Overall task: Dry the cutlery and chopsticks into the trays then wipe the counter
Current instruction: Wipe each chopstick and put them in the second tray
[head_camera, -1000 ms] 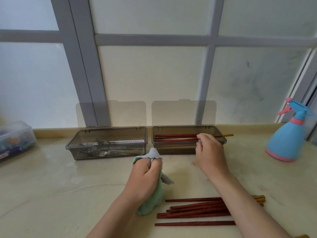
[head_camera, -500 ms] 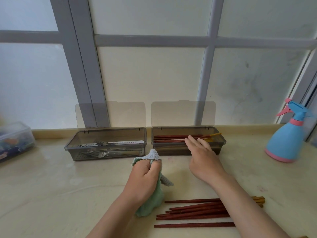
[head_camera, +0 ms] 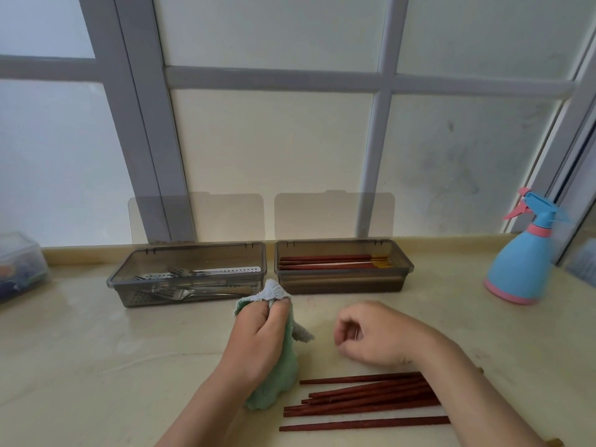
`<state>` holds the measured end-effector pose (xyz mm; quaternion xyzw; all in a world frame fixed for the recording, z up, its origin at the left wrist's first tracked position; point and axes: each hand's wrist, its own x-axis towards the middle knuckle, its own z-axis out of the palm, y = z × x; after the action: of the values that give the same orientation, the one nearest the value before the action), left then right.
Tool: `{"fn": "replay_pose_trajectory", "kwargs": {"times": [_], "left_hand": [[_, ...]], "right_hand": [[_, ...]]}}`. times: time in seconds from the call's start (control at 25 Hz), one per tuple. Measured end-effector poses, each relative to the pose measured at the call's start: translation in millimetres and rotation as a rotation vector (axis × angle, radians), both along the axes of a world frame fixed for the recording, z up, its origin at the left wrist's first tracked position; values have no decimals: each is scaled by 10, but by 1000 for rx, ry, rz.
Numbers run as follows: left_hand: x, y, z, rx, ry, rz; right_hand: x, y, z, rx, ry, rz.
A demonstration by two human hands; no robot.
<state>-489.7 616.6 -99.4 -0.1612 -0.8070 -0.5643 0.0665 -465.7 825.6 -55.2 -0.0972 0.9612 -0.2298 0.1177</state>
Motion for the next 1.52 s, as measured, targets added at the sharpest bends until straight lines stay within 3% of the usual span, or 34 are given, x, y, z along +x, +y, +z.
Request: {"fn": "replay_pose_trajectory", "kwargs": {"times": [0.36, 0.72, 1.24, 1.32, 1.44, 1.52], "left_hand": [[11, 2, 29, 27, 21, 29], [51, 28, 107, 38, 5, 52], [99, 12, 123, 24, -36, 23], [56, -7, 90, 24, -52, 46], [44, -5, 78, 76, -58, 109], [77, 16, 81, 67, -61, 53]], "right_hand": [[41, -132, -7, 56, -151, 102], [87, -206, 12, 86, -171, 137], [92, -305, -88, 275, -14, 184], [101, -241, -82, 183, 36, 120], [119, -182, -88, -113, 224, 5], [128, -206, -103, -238, 341, 6]]}}
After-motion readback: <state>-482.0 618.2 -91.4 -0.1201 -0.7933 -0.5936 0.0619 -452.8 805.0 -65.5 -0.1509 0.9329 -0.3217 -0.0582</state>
